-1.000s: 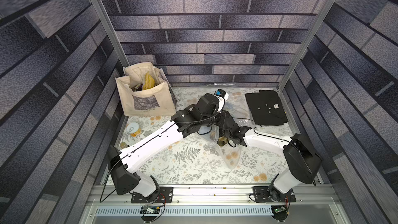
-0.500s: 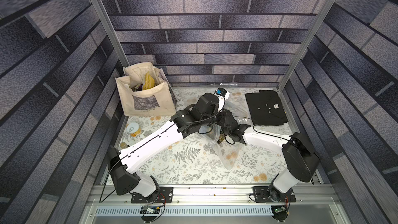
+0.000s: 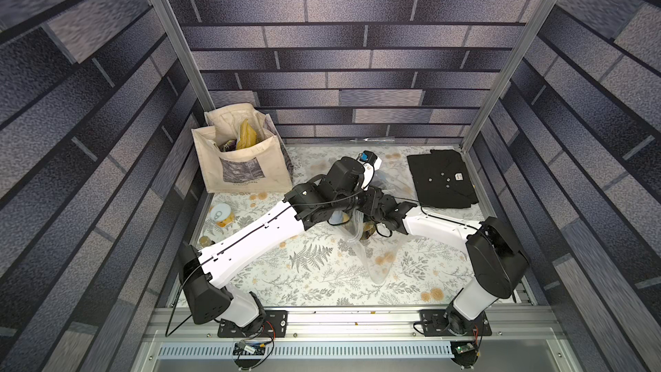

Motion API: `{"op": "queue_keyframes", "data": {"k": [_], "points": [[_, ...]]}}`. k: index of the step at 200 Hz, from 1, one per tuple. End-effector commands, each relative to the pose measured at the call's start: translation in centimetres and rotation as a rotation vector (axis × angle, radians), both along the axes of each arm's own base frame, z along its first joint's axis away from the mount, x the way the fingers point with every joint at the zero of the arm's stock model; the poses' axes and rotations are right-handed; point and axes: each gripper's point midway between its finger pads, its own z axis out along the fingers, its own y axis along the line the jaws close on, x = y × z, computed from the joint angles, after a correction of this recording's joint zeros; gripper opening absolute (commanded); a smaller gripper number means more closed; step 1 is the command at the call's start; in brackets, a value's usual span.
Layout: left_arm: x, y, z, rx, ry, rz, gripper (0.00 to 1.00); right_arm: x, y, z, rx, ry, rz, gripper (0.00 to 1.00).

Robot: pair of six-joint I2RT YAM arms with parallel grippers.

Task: Place the folded shirt into the vacuum bag
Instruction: Place the shirt in the vacuum bag.

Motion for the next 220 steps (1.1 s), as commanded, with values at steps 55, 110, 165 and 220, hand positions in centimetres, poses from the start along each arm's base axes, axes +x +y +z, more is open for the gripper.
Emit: {"op": "queue_keyframes", "data": {"k": [55, 110, 165, 220], "points": [[-0.4, 1.0, -1.1, 0.030, 0.047, -0.007, 0.04, -1.3, -3.7, 2.6, -0.106, 0.014, -0.047, 0.79], [-0.4, 1.2, -1.7, 0.043, 0.051, 0.002, 0.03, 0.1, -7.9, 4.4, -0.153, -0.049, -0.322, 0.65], [-0.5, 0.8, -1.3, 0.032, 0.048, -0.009, 0.03, 2.2, -12.2, 4.9, -0.186, -0.090, -0.652, 0.71], [-0.6, 0.9, -1.1, 0.032, 0.039, -0.010, 0.03, 1.9, -14.5, 6.4, -0.319, -0.090, -0.678, 0.78]]}}
